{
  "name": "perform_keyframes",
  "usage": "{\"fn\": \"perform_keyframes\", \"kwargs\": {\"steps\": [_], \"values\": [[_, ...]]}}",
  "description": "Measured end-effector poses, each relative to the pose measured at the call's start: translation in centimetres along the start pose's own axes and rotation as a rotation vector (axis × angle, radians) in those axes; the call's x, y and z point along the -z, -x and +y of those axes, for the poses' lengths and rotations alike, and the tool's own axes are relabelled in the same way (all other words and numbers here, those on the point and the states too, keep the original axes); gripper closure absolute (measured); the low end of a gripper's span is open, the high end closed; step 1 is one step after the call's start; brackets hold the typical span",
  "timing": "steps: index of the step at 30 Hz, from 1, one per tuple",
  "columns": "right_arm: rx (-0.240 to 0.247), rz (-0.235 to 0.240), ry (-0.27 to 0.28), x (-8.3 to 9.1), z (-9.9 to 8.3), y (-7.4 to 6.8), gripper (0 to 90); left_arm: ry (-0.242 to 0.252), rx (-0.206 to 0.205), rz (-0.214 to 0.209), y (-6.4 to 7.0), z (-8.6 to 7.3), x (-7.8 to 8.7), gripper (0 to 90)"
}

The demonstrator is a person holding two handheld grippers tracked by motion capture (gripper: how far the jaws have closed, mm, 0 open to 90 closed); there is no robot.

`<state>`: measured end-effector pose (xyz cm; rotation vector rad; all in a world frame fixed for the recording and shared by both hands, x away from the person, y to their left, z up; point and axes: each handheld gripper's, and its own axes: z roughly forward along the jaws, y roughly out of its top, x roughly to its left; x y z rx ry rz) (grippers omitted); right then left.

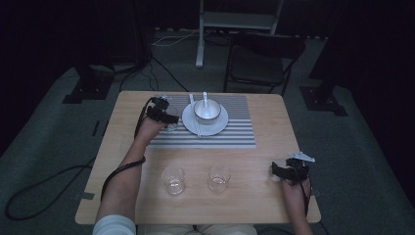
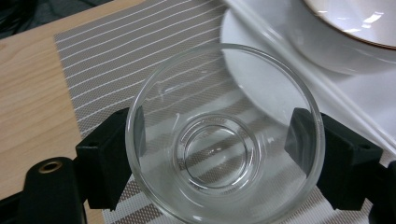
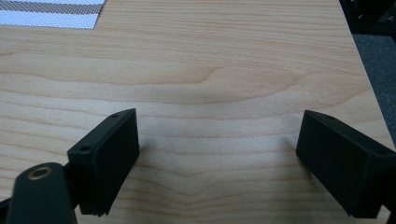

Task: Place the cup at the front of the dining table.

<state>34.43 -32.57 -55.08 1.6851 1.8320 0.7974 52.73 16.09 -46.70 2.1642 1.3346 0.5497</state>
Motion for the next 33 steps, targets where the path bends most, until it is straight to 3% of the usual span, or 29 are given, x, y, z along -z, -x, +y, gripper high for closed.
{"fn": "perform_keyframes", "kwargs": {"steps": [5,7,10,12,17,18,19,21,22,24,26,27,29,33], "values": [[0.000,0.000,0.000,0.0,0.0,0.0,12.7,-0.021,-0.002,-0.001,0.0,-0.5,-0.8,18.4],[0.000,0.001,-0.001,0.0,0.0,0.0,12.7,-0.009,0.015,-0.005,-0.1,-0.7,-0.9,18.4],[-0.001,0.001,0.000,0.0,0.0,0.0,12.7,-0.013,-0.004,0.007,0.1,-0.7,-0.9,18.4],[-0.001,0.001,-0.001,0.0,0.0,0.0,12.7,-0.019,0.007,0.010,0.1,-0.7,-0.8,18.3],[-0.001,0.001,0.000,0.0,0.0,0.0,12.7,-0.030,0.047,-0.048,-0.5,-0.8,-0.8,17.9],[-0.001,0.001,0.000,0.0,0.0,0.0,12.7,-0.030,0.047,-0.048,-0.5,-0.8,-0.8,14.2],[-0.001,0.001,0.000,0.0,0.0,0.0,12.7,-0.027,0.057,-0.083,-0.6,-0.8,-0.8,14.2],[-0.001,0.001,0.000,0.0,0.0,0.0,12.7,-0.009,0.066,-0.083,-0.6,-0.9,-0.7,9.3],[-0.001,0.001,0.000,0.0,0.0,0.0,12.7,-0.001,0.077,-0.102,-0.7,-1.0,-0.7,2.3],[-0.001,0.001,-0.001,0.0,0.0,0.0,12.7,-0.012,0.085,-0.118,-0.8,-1.0,-0.8,0.2],[-0.001,0.001,-0.001,0.0,0.0,0.0,12.7,-0.016,0.072,-0.090,-0.7,-1.1,-0.8,0.2],[-0.001,0.001,-0.001,0.0,0.0,0.0,12.6,-0.015,0.074,-0.103,-0.9,-1.2,-0.8,0.2],[-0.001,0.001,-0.001,0.0,0.0,0.0,12.7,-0.020,0.064,-0.087,-0.9,-1.4,-0.8,0.2],[-0.002,0.001,0.000,0.0,0.0,0.0,12.7,0.024,0.044,-0.084,-1.3,-2.3,-0.6,0.2]]}}
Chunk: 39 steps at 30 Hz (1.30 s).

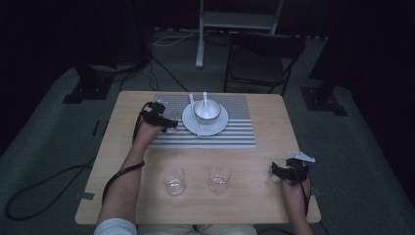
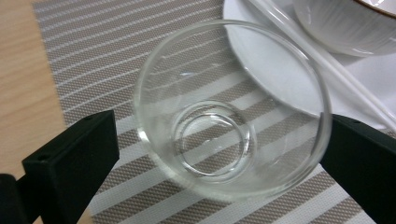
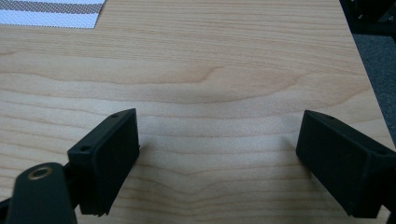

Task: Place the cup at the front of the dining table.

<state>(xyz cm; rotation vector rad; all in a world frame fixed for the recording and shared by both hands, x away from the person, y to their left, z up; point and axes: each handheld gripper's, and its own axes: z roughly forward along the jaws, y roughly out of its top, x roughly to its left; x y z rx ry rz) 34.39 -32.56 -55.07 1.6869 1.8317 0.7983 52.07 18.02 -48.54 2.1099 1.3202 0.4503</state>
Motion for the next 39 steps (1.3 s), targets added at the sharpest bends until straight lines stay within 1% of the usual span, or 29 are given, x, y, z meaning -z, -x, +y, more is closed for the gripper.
{"fn": "perform_keyframes", "kwargs": {"steps": [4,6,9,10,11,12,16,17,19,22,26,27,28,30,32,34,38,39], "values": [[0.000,0.000,0.000,0.0,0.0,0.0,12.7,0.010,0.003,0.022,-0.4,-0.8,0.2,0.2],[0.000,0.000,0.000,0.0,0.0,0.0,12.7,0.013,0.006,0.023,-0.6,-1.1,0.3,0.2],[0.000,0.000,0.000,0.0,0.0,0.0,12.6,0.013,-0.004,0.035,-0.6,-1.6,0.5,0.2],[0.000,0.000,0.000,0.0,0.0,0.0,12.6,0.020,-0.003,0.035,-0.7,-1.9,0.6,0.2],[0.000,0.000,0.000,0.0,0.0,0.0,12.6,0.018,0.002,0.030,-0.8,-2.0,0.7,0.3],[0.000,0.000,0.000,0.0,0.0,0.0,12.6,0.019,0.002,0.034,-0.8,-2.2,0.7,0.2],[0.000,0.000,0.000,0.0,0.0,0.0,12.6,0.008,0.005,0.026,-1.0,-3.1,0.9,0.2],[0.000,0.000,0.000,0.0,0.0,0.0,12.6,0.009,0.007,0.035,-1.0,-3.3,0.9,0.2],[-0.001,0.000,-0.001,0.0,0.0,0.0,12.6,0.007,0.010,0.027,-1.1,-3.8,1.0,0.2],[0.000,0.000,0.000,0.0,0.0,0.0,12.6,-0.005,0.001,0.035,-1.2,-4.5,1.2,0.2],[0.000,0.000,0.000,0.0,0.0,0.0,12.6,0.005,0.005,0.038,-1.5,-5.0,1.7,0.2],[0.000,0.000,0.000,0.0,0.0,0.0,12.6,0.013,0.009,0.034,-1.5,-5.2,1.9,0.2],[0.000,0.000,0.000,0.0,0.0,0.0,12.6,0.014,0.006,0.036,-1.4,-5.4,2.0,0.2],[0.000,0.000,0.000,0.0,0.0,0.0,12.6,0.026,-0.008,0.053,-1.4,-5.7,2.4,0.3],[0.000,0.000,0.000,0.0,0.0,0.0,12.6,0.022,-0.005,0.039,-1.6,-6.1,2.6,0.2],[-0.001,0.000,-0.001,0.0,0.0,0.0,12.6,0.022,-0.012,0.043,-1.6,-6.6,2.9,0.2],[-0.001,0.000,-0.001,0.0,0.0,0.0,12.6,0.027,-0.005,0.033,-1.9,-7.4,3.4,0.2],[0.000,0.000,0.000,0.0,0.0,0.0,12.6,0.032,-0.010,0.030,-1.9,-7.6,3.6,0.2]]}}
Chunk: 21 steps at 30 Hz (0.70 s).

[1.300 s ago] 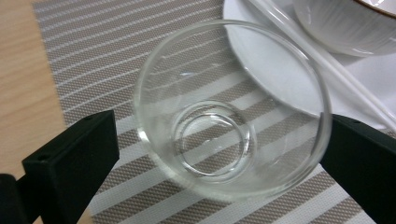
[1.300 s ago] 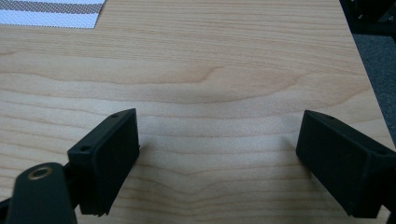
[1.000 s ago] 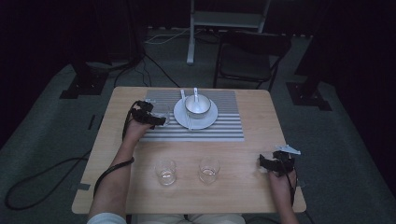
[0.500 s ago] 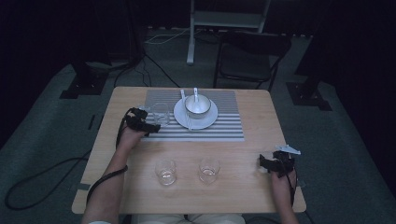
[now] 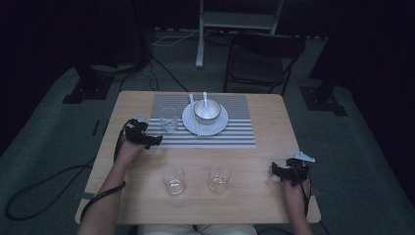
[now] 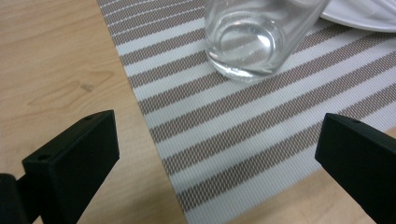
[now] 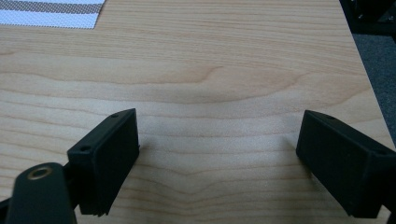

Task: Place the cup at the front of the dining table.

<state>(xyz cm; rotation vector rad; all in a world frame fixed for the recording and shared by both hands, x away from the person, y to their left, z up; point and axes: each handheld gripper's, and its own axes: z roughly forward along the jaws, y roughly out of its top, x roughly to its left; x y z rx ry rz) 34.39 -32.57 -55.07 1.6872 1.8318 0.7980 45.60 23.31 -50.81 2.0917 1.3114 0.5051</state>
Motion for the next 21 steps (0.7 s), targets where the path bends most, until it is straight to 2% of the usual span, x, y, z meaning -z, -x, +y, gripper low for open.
{"fn": "perform_keyframes", "kwargs": {"steps": [6,9,12,17,21], "values": [[0.000,0.000,0.000,0.0,0.0,0.0,12.6,0.018,-0.001,-0.007,0.1,-1.0,0.8,0.2],[0.000,0.000,0.000,0.0,0.0,0.0,12.6,0.034,-0.003,-0.021,0.2,-2.0,1.6,0.2],[0.000,0.000,0.000,0.0,0.0,0.0,12.6,0.045,-0.009,-0.016,0.3,-2.5,2.0,0.3],[0.000,0.000,0.000,0.0,0.0,0.0,12.6,0.073,-0.011,-0.019,0.1,-3.9,3.2,0.3],[-0.001,0.000,-0.001,0.0,0.0,0.0,12.6,0.077,-0.003,-0.017,-0.4,-5.4,4.0,0.3]]}}
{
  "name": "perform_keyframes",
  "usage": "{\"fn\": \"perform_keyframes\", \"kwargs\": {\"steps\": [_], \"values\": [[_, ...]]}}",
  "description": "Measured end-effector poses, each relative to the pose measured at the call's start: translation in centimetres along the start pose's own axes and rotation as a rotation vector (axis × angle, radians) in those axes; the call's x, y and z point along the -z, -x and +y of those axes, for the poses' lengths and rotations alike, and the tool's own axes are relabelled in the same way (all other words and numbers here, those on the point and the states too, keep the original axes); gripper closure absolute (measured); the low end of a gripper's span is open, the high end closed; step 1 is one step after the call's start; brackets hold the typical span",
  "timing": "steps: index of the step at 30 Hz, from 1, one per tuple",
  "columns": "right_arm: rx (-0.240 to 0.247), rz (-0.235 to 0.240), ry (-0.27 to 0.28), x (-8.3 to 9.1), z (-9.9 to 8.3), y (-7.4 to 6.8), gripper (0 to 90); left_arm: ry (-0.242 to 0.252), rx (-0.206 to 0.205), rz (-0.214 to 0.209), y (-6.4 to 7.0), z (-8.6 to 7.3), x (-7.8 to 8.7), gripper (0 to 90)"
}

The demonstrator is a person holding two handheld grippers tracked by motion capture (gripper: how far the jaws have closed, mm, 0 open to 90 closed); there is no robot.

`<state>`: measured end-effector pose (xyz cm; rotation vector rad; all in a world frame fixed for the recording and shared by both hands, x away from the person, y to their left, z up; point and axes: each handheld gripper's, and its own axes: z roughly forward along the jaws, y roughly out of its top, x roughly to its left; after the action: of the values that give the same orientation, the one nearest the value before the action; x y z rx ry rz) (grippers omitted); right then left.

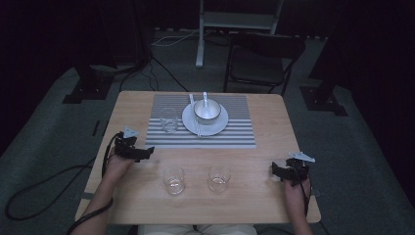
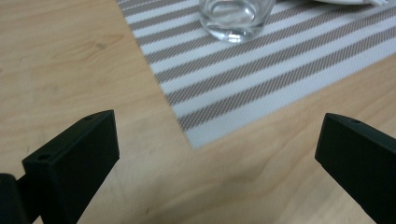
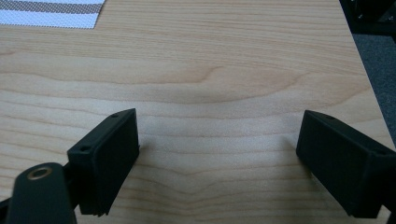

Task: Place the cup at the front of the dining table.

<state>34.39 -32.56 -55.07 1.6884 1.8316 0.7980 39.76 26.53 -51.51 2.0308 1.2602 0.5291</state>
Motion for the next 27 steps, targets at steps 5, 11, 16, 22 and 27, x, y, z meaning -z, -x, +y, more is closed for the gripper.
{"fn": "perform_keyframes", "kwargs": {"steps": [5,11,16,22,27], "values": [[0.002,0.000,0.001,0.0,0.0,0.0,12.6,0.014,0.013,-0.002,-0.5,-1.2,0.9,0.3],[0.001,0.000,0.001,0.0,0.0,0.0,12.6,0.034,0.025,0.001,-0.8,-2.2,2.0,0.2],[0.001,0.000,0.001,0.0,0.0,0.0,12.6,0.037,0.021,0.006,-0.9,-3.3,2.9,0.2],[0.001,0.000,0.000,0.0,0.0,0.0,12.6,0.044,0.013,-0.006,-0.9,-4.6,3.7,0.3],[0.000,0.000,0.001,0.0,0.0,0.0,12.6,0.041,0.019,-0.017,-0.8,-6.1,4.3,0.3]]}}
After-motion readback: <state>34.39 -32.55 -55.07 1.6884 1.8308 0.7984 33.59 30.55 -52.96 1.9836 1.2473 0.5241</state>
